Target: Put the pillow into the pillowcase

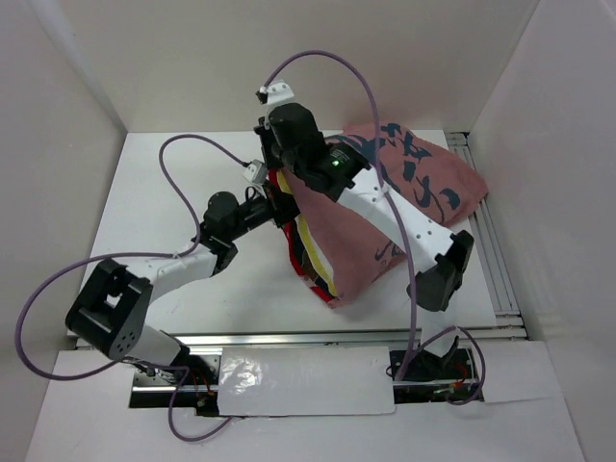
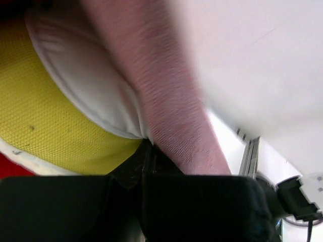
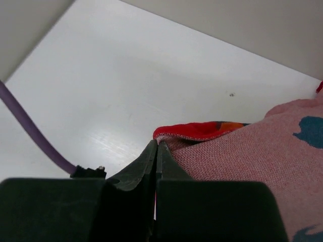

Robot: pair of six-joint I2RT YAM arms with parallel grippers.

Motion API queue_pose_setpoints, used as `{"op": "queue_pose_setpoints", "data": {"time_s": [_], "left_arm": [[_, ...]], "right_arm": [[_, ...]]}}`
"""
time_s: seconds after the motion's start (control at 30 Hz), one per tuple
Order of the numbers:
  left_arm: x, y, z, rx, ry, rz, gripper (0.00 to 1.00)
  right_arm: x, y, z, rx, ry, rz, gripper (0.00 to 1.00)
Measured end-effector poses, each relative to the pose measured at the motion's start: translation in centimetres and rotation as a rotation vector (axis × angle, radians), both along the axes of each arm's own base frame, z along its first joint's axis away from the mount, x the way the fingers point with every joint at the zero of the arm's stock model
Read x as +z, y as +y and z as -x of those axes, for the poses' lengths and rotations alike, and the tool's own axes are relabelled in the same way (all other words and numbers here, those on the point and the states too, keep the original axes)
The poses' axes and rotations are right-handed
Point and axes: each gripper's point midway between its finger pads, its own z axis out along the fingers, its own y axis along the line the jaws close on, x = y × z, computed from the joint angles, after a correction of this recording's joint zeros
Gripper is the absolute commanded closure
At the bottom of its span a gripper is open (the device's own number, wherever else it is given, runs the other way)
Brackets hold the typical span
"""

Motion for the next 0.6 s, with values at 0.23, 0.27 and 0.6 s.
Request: {"op": "queue_pose_setpoints", "data": {"time_s": [0.23, 0.27, 0.6], "left_arm": [[6.1, -1.2, 0.0, 0.058, -0.207, 0.062, 1.00], [5.7, -1.2, -0.7, 0.080, -0.194, 0.063, 1.00], [-7.1, 1.1, -5.5, 0.367, 0.211, -0.099, 0.52]], "right_arm": [[5.2, 0.4, 3.2, 0.071, -0.002, -0.145, 1.00], [5.2, 0.5, 3.3, 0.078, 0.008, -0.156, 1.00], [-2.4, 2.9, 3.6, 0.121, 0.189, -0.120, 1.00]]}}
